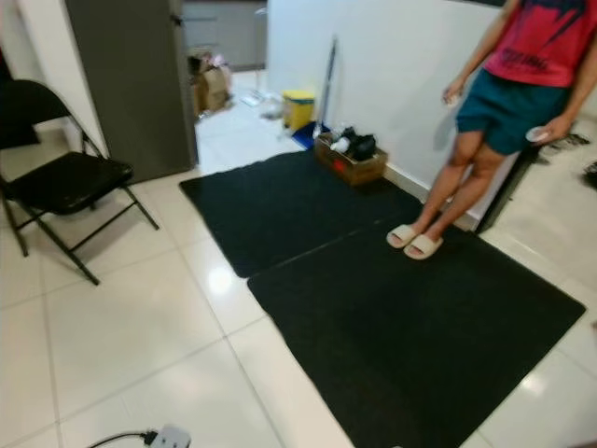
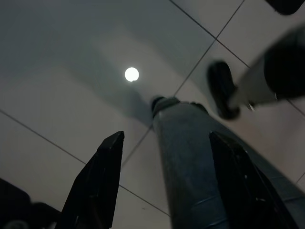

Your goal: Restocking fridge

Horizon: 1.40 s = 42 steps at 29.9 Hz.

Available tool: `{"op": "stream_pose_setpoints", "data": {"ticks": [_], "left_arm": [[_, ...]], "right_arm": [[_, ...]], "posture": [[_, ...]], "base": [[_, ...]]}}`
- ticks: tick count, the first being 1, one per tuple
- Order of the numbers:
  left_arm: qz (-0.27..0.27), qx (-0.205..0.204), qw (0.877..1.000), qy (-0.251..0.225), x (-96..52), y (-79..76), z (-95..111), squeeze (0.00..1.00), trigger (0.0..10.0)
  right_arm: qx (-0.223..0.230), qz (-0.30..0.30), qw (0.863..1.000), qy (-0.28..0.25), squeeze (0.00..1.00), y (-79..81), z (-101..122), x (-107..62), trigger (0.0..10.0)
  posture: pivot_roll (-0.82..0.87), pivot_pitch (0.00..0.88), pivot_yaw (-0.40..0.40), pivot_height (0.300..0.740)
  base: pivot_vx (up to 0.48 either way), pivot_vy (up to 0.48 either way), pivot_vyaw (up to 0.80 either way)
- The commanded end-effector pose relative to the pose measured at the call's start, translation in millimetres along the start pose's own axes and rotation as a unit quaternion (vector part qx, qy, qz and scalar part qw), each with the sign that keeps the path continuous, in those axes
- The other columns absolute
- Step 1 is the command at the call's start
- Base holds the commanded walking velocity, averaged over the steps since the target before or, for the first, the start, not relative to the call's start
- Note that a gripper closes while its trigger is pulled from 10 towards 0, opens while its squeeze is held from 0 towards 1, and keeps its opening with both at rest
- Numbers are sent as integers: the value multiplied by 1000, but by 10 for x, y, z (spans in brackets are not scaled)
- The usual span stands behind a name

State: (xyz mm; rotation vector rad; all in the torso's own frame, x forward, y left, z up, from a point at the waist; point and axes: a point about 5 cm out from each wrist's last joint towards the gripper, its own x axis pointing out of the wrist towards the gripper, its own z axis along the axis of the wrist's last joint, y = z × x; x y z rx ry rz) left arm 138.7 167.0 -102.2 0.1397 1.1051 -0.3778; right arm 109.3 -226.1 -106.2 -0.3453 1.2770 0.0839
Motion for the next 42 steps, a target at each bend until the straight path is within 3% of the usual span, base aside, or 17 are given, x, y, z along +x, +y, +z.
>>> {"op": "stream_pose_setpoints", "data": {"ticks": [1,12,32,42], "left_arm": [[-4,-1,1000,1,7,-20,8,0,10000],[-5,-1,1000,-1,9,-25,17,0,10000],[-8,-1,1000,-3,10,-25,27,0,10000],[-8,-1,1000,-1,9,-30,11,0,10000]], "right_arm": [[7,-3,1000,17,0,-39,-83,-7,10000],[8,-3,1000,15,0,-32,-81,-7,10000],[10,-6,1000,13,0,-45,-63,-6,10000],[7,-3,1000,15,0,-47,-65,-7,10000]], "posture": [[11,0,-50,740],[12,0,-50,740],[10,0,-49,740],[11,0,-50,740]], "base": [[330,0,-800],[330,0,-694],[333,0,0],[333,0,-707]]}}
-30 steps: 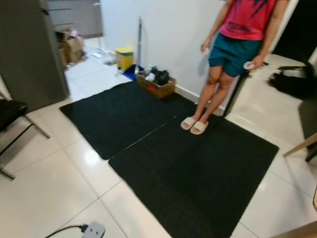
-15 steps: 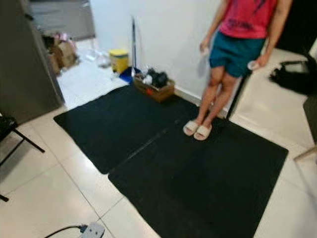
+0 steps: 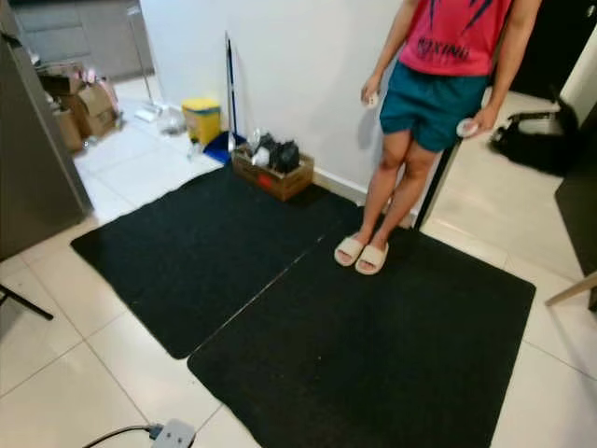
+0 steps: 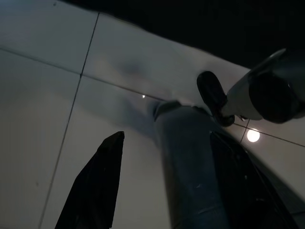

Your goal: Restocking fridge

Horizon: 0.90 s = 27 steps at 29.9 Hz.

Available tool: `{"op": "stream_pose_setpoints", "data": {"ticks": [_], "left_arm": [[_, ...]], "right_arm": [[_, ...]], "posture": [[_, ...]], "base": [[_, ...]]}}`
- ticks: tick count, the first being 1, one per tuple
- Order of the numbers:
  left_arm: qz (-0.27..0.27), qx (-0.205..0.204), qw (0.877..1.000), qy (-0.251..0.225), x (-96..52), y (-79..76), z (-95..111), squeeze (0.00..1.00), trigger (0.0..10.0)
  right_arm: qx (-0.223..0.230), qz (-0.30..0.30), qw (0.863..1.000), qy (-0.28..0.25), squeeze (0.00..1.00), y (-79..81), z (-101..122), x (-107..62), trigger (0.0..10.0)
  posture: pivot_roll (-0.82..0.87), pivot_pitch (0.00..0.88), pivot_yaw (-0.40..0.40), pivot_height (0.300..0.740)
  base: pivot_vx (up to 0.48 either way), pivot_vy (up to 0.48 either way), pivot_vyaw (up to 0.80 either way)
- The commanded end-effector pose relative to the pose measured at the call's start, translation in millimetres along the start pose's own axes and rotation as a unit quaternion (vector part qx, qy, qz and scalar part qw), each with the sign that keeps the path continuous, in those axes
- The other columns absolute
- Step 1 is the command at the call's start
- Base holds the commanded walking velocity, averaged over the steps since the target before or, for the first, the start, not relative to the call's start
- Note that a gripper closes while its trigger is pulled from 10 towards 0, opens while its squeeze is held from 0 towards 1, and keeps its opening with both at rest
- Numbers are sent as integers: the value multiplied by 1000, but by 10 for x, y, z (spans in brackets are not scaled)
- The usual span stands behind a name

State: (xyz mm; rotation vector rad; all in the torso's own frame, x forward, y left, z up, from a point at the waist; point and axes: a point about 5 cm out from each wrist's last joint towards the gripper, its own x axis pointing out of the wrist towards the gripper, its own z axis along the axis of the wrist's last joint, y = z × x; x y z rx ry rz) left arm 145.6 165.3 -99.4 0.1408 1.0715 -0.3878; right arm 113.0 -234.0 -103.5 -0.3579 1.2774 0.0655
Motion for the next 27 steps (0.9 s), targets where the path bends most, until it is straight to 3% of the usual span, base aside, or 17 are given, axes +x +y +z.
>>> {"op": "stream_pose_setpoints", "data": {"ticks": [1,27], "left_arm": [[-6,-6,1000,16,2,-39,-65,0,10000],[-10,-7,1000,17,6,-66,-75,0,10000]], "right_arm": [[6,7,1000,12,0,41,-82,-2,10000],[6,8,1000,11,0,36,-102,-4,10000]], "posture": [[11,0,-50,740],[10,0,-53,740]], "base": [[330,0,-800],[332,0,-35]]}}
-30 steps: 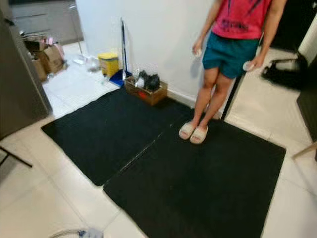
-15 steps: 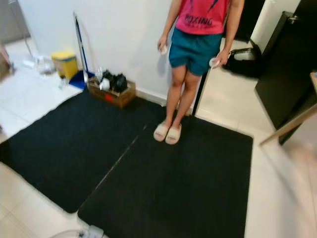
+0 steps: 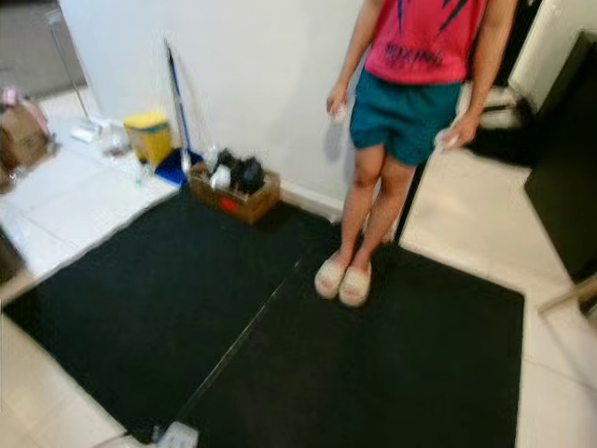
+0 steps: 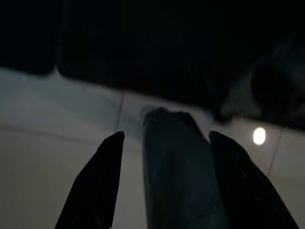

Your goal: Restocking fridge

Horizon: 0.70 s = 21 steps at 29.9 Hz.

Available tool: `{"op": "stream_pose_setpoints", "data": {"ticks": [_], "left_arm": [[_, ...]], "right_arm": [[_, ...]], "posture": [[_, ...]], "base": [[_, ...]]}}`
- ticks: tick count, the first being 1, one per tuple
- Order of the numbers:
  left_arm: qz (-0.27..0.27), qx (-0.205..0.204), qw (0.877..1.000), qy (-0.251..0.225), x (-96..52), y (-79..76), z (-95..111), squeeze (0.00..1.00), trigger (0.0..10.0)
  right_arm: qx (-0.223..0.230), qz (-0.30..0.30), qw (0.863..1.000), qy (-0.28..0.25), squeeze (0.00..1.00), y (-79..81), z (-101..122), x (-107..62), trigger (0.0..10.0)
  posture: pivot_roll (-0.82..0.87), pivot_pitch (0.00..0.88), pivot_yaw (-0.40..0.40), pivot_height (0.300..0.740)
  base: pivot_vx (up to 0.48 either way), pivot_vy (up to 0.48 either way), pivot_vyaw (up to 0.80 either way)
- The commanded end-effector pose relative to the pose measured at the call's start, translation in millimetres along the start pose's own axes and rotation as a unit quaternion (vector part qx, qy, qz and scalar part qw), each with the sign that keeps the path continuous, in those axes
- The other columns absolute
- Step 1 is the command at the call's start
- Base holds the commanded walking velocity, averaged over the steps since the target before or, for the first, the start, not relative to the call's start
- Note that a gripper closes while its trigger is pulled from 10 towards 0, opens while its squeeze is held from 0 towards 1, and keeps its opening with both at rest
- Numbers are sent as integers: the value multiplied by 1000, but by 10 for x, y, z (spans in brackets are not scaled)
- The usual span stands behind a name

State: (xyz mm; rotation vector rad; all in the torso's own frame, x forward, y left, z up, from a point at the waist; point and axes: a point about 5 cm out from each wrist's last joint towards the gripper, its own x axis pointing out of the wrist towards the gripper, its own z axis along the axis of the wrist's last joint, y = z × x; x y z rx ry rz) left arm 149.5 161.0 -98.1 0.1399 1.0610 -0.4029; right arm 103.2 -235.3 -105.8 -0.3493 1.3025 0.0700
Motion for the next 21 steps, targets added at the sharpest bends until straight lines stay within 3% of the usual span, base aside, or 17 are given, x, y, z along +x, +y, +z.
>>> {"op": "stream_pose_setpoints", "data": {"ticks": [1,21], "left_arm": [[-5,-11,1000,22,-10,-41,-124,0,10000],[-8,-10,1000,18,-5,-50,-104,0,10000]], "right_arm": [[4,1,1000,-1,0,19,-2,1,10000],[1,3,1000,-1,0,7,-5,0,10000]], "posture": [[11,0,-54,740],[10,0,-57,740]], "base": [[330,0,0],[330,0,0]]}}
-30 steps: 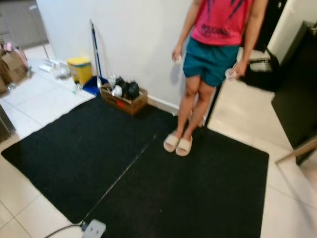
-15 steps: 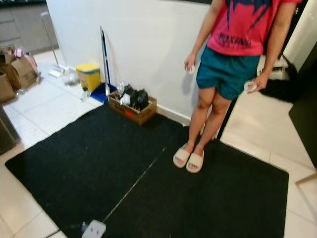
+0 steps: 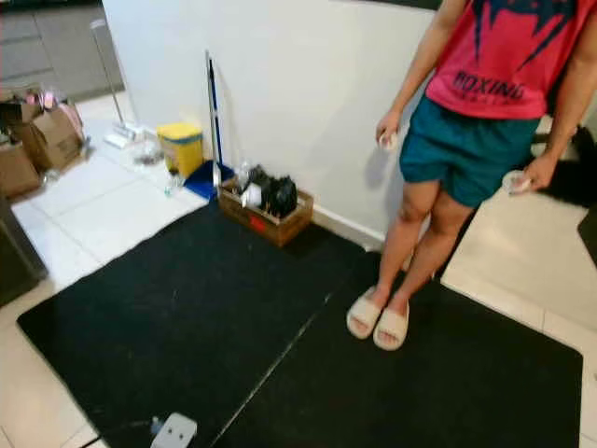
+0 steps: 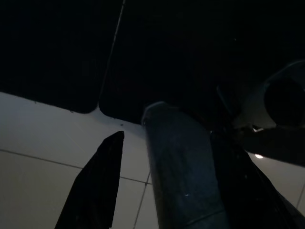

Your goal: Restocking fridge

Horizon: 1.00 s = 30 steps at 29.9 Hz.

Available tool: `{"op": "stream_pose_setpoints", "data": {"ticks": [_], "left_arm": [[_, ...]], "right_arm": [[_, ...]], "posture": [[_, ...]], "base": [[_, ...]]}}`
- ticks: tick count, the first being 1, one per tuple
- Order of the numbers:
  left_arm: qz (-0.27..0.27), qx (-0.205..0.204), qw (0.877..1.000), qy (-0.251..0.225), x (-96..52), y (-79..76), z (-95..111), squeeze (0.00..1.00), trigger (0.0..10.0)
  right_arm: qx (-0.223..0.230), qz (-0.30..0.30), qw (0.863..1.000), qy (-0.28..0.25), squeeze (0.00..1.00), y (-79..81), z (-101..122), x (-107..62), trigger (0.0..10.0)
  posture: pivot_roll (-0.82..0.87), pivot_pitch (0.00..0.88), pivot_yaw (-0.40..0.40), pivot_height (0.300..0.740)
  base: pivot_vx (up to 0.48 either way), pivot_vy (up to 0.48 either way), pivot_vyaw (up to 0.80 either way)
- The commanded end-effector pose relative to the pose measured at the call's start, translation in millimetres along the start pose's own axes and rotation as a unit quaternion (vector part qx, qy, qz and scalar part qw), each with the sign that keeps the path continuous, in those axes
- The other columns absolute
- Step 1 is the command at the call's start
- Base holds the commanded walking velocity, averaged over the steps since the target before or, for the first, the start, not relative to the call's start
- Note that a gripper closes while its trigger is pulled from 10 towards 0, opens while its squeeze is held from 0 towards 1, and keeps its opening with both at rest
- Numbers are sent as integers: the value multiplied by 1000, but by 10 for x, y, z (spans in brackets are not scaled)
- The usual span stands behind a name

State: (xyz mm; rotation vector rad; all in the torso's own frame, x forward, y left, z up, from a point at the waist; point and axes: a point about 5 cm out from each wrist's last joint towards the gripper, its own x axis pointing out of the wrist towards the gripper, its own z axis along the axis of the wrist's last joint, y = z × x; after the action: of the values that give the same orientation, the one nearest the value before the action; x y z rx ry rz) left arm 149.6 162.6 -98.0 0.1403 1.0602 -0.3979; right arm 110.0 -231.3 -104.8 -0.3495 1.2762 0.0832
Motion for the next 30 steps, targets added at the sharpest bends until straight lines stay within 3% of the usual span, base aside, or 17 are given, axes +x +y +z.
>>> {"op": "stream_pose_setpoints", "data": {"ticks": [1,15,22,30], "left_arm": [[-11,-9,1000,18,0,-65,-100,0,10000],[-12,-11,1000,18,3,-77,-99,0,10000],[-14,-11,1000,17,6,-83,-91,0,10000],[-14,-10,1000,16,5,-79,-85,0,10000]], "right_arm": [[5,1,1000,13,0,-11,-79,-6,10000],[9,1,1000,14,0,-24,-77,-7,10000],[10,6,1000,18,0,-16,-91,-7,10000],[14,8,1000,8,0,-9,-70,-6,10000]], "posture": [[10,0,-57,740],[8,0,-59,740],[8,0,-60,740],[8,0,-59,740]], "base": [[330,0,0],[331,0,0],[331,0,-800],[334,0,0]]}}
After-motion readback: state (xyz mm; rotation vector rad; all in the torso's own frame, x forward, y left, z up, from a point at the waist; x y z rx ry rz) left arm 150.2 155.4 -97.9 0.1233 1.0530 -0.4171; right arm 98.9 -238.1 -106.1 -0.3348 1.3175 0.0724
